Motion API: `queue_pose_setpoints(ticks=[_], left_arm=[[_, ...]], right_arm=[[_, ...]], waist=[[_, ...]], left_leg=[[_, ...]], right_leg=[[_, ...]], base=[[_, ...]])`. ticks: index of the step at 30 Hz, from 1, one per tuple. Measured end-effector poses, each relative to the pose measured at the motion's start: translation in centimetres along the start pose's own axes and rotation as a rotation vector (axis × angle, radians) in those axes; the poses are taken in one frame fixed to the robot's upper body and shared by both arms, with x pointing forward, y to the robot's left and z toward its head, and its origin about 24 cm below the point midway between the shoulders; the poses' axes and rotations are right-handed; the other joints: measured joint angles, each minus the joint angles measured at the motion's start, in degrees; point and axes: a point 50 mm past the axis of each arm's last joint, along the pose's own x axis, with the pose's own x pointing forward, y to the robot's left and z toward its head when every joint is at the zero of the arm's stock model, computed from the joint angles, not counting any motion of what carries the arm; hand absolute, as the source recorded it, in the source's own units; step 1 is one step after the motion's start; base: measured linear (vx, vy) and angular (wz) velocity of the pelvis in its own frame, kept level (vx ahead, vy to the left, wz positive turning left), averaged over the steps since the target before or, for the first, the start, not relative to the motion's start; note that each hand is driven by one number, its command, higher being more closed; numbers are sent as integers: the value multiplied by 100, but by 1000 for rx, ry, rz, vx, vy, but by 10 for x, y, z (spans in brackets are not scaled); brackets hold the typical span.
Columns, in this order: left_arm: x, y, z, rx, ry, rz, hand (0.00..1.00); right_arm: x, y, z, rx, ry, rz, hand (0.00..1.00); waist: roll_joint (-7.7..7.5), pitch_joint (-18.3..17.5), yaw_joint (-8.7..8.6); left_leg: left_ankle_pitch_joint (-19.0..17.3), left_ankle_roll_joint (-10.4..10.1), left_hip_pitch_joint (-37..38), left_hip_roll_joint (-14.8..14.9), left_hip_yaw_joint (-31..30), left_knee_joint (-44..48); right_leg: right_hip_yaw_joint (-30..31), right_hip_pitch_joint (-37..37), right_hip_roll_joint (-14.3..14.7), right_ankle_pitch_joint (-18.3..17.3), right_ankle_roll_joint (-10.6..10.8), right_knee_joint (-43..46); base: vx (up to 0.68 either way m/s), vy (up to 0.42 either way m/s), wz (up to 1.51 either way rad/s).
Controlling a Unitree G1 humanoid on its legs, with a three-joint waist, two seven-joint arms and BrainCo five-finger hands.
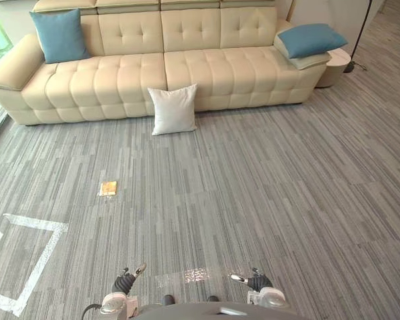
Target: Pick up cushions and gather them together orderly.
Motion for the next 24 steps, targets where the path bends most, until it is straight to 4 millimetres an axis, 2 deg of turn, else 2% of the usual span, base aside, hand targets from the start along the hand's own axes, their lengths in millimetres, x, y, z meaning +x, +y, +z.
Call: queue_pose_setpoints(ticks=[24], left_arm=[[0,1,1,-15,0,9,0]], right_arm=[[-2,-2,-9,137,42,-34,0]], waist=[[-78,22,61]], left_leg=[[1,1,12,-14,-104,-4]], right_leg=[[-153,82,-18,-37,48,-1]], base=[[-4,-5,2]])
